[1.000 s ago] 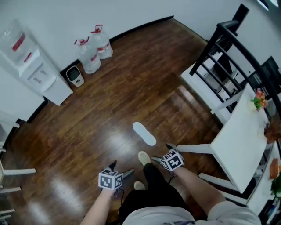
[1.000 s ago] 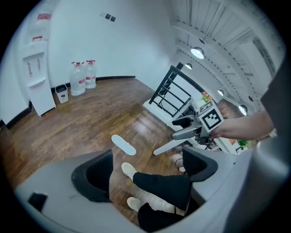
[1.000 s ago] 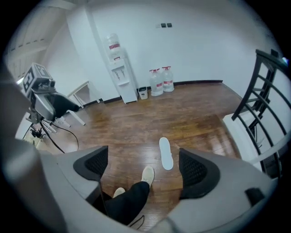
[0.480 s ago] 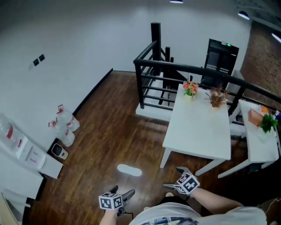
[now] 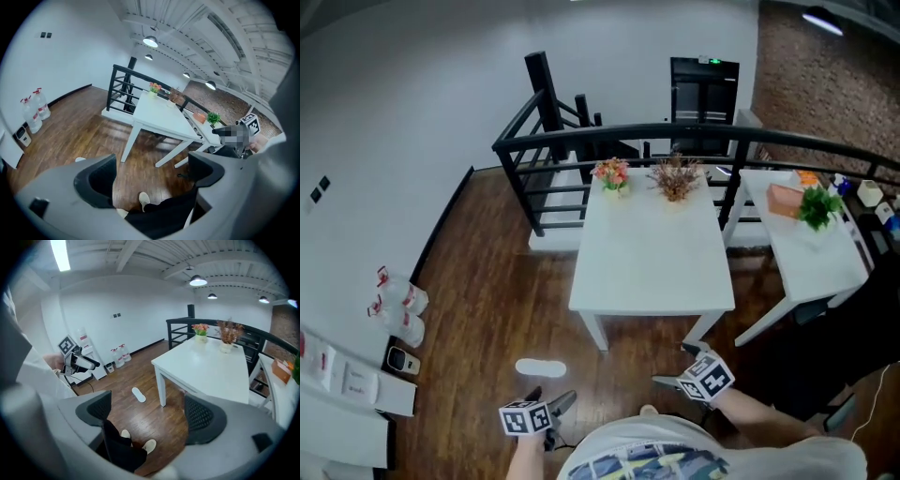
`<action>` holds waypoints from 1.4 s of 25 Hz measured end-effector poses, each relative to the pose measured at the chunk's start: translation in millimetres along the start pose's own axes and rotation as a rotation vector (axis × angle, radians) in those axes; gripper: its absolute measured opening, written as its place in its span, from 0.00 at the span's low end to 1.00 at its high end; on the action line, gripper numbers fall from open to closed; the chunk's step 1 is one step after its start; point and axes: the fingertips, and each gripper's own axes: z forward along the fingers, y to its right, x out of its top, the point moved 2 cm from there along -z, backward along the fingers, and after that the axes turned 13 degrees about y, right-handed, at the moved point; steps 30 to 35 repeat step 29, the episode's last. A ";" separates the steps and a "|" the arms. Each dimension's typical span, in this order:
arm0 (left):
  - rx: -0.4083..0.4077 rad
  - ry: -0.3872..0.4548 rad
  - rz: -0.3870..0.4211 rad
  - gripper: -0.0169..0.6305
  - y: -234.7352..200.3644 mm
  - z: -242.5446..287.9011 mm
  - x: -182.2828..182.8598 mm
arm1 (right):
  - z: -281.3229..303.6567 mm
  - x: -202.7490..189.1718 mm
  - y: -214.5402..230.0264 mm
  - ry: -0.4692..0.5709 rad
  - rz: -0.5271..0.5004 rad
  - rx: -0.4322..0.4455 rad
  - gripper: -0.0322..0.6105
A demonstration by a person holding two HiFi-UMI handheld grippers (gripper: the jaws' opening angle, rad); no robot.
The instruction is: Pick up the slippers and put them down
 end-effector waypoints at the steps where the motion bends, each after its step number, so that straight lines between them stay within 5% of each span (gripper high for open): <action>1: -0.015 -0.009 0.017 0.77 14.6 8.1 2.8 | -8.6 -2.3 12.8 0.010 0.012 -0.021 0.84; 12: -0.105 -0.024 0.118 0.77 93.7 61.7 32.9 | -55.6 -19.7 71.6 0.060 0.073 -0.103 0.83; 35: -0.103 -0.061 0.141 0.77 113.3 78.7 25.3 | -60.6 -22.5 92.4 0.055 0.059 -0.091 0.84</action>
